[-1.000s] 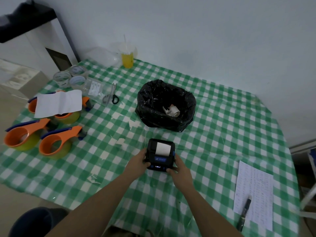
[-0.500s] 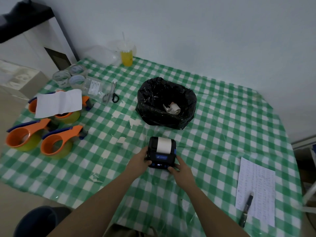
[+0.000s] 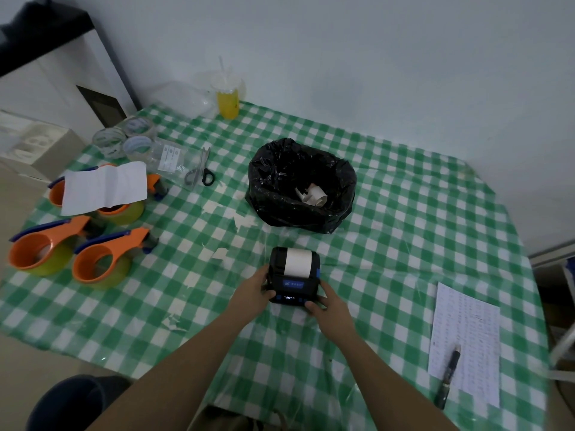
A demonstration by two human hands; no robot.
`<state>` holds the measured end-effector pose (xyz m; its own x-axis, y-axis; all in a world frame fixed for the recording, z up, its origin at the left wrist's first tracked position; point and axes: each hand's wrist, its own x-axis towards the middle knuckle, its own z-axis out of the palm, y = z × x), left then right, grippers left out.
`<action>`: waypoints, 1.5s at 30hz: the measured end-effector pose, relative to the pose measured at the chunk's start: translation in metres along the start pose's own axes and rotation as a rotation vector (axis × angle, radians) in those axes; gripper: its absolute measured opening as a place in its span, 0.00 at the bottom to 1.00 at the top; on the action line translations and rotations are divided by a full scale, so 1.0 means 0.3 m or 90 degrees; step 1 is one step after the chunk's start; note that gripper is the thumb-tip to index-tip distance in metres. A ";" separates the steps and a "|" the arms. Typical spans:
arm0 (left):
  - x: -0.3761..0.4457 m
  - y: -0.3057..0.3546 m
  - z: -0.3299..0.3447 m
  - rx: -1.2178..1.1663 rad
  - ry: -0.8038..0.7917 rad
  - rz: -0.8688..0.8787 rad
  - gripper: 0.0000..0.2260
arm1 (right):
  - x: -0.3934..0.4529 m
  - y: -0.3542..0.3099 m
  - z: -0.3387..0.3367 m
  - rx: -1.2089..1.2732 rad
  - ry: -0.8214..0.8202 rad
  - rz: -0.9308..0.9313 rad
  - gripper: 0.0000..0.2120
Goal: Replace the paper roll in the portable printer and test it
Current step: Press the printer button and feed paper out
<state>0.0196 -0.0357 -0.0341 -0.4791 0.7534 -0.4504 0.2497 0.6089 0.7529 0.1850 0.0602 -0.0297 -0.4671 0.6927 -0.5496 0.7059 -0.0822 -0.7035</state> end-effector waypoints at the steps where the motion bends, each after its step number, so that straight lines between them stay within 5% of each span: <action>1: 0.000 0.000 0.000 0.001 -0.001 -0.001 0.29 | 0.000 0.000 0.000 0.000 0.000 0.001 0.32; 45: -0.001 0.027 -0.025 -0.090 -0.014 -0.052 0.25 | -0.019 -0.039 -0.010 -0.049 0.006 0.009 0.31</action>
<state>0.0154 -0.0330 -0.0242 -0.4740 0.7094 -0.5217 0.0896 0.6282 0.7729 0.1808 0.0594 -0.0170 -0.4526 0.6986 -0.5542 0.7514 -0.0359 -0.6589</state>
